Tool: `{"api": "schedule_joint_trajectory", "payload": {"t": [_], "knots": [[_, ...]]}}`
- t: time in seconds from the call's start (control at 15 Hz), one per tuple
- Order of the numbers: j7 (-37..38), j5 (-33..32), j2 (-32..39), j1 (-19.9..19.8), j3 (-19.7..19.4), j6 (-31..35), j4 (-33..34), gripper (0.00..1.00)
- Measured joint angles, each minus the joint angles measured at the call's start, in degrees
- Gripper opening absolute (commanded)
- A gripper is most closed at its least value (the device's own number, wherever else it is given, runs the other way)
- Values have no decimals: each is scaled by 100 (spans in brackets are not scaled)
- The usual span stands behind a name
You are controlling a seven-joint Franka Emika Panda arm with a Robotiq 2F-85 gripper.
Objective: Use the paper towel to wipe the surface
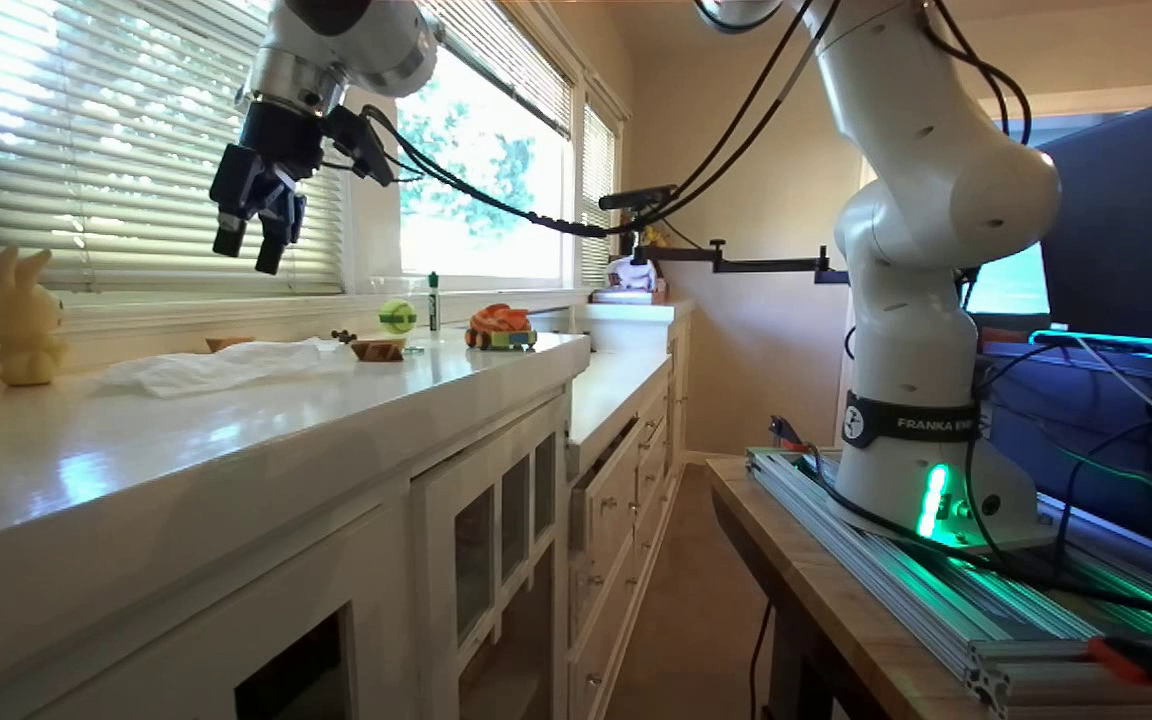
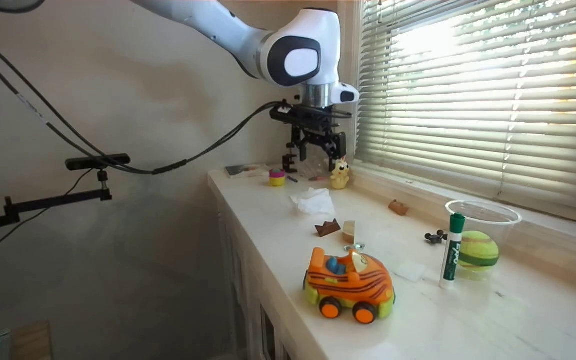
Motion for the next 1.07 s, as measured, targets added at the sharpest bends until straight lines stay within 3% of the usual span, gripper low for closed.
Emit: {"api": "schedule_joint_trajectory", "payload": {"t": [0.6,1.07], "knots": [[0,0,8,-22,20,-53,4,100],[42,-107,575,-10,135,-874,434,100]]}}
